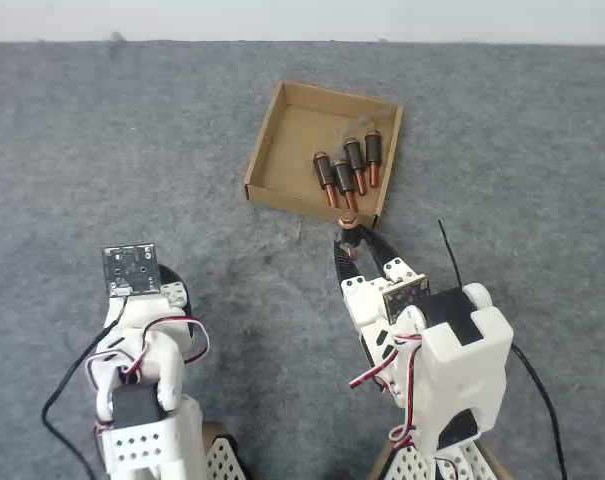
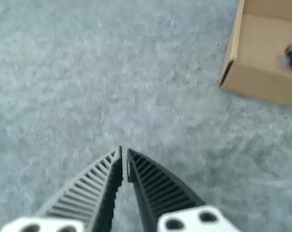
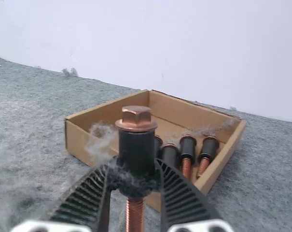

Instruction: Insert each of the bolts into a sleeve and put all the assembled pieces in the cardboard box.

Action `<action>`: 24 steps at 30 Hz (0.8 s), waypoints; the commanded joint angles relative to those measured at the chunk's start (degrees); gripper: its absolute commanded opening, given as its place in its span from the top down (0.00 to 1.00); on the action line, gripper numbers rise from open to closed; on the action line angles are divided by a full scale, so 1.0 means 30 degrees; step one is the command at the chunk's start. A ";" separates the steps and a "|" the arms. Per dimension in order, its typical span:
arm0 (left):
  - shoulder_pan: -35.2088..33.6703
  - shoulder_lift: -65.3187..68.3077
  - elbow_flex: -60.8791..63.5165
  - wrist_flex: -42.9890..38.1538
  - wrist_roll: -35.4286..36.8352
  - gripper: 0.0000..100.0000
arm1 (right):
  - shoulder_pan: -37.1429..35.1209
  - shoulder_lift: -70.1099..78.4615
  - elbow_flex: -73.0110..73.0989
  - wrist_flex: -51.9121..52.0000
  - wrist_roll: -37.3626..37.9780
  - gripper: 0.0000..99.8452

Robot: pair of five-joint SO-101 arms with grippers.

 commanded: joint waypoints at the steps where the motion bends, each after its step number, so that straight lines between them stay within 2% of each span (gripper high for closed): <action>1: -0.0117 -0.0381 -0.0220 0.0762 -0.0234 0.99 | 0.0513 -0.0366 -0.0996 -0.0571 0.0147 0.99; 8: -0.0088 -0.0381 -0.0220 0.0762 -0.0234 0.99 | 0.2447 -0.0718 -0.4308 -0.0542 0.0234 0.99; 13: -0.0088 -0.0381 -0.0220 0.0762 -0.0234 0.99 | 0.2212 -0.1451 -0.6974 0.0278 0.1260 0.99; 16: -0.0088 -0.0381 -0.0220 0.0762 -0.0234 0.99 | 0.1949 -0.1861 -0.9084 0.3033 0.2667 0.99; 24: -0.0088 -0.0381 -0.0220 0.0733 -0.0234 0.99 | 0.1685 -0.2330 -1.5062 1.1971 0.2725 0.99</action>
